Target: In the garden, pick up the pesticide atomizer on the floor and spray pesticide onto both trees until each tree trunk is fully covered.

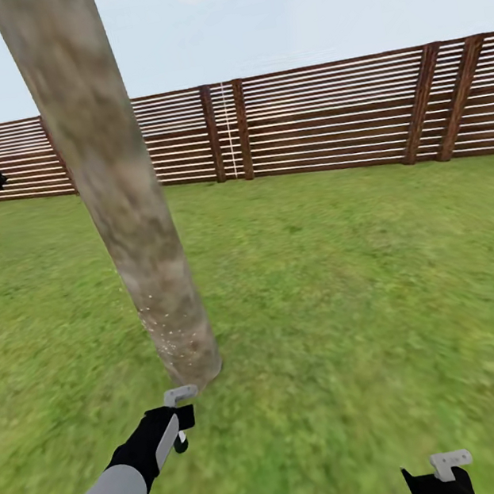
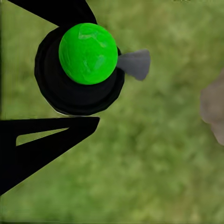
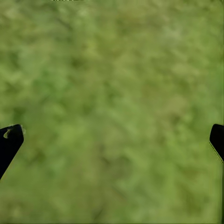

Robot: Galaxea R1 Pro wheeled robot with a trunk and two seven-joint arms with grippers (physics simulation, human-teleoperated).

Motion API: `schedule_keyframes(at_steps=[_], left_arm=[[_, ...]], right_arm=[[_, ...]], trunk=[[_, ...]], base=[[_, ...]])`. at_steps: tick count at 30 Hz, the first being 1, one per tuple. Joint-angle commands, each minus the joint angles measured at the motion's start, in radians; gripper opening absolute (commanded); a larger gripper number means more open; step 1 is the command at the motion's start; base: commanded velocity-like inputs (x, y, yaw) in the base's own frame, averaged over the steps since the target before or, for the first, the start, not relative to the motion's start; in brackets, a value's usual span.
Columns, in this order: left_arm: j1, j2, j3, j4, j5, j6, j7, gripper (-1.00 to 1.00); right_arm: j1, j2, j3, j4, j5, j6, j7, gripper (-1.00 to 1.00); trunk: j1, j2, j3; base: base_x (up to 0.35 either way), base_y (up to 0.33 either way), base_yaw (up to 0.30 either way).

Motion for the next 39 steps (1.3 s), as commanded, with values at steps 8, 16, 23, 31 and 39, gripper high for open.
schedule_keyframes(at_steps=[8, 16, 23, 31, 39], left_arm=[[0.001, 0.000, 0.000, 0.001, 0.002, 0.000, 0.000, -1.00], [0.001, -0.001, 0.000, 0.002, 0.004, 0.000, 0.000, -1.00], [0.001, 0.000, 0.000, 0.002, 0.001, -0.013, 0.000, -1.00], [0.001, 0.000, 0.000, 0.001, 0.001, -0.043, 0.000, -1.00], [0.000, 0.027, -0.002, -0.230, -0.003, 0.022, -0.006, -1.00]], right_arm=[[0.005, -0.005, 0.000, -0.001, 0.001, 0.000, -0.006, 1.00], [0.006, -0.002, 0.000, -0.002, 0.000, -0.002, -0.003, 1.00], [0.006, -0.001, 0.001, -0.002, 0.001, -0.002, -0.003, 1.00], [0.006, -0.001, 0.001, -0.001, 0.002, -0.001, -0.003, 1.00], [0.006, -0.001, 0.001, 0.000, 0.002, -0.001, -0.003, 1.00]], trunk=[[0.000, 0.000, -0.002], [0.000, 0.000, 0.000], [0.000, 0.000, 0.007], [0.000, 0.000, 0.015], [0.000, 0.000, 0.016]], base=[[0.106, -0.272, 0.061], [0.092, -0.272, 0.058], [0.005, -0.272, 0.209], [0.000, -0.201, 0.211], [0.000, -0.004, 0.035]])
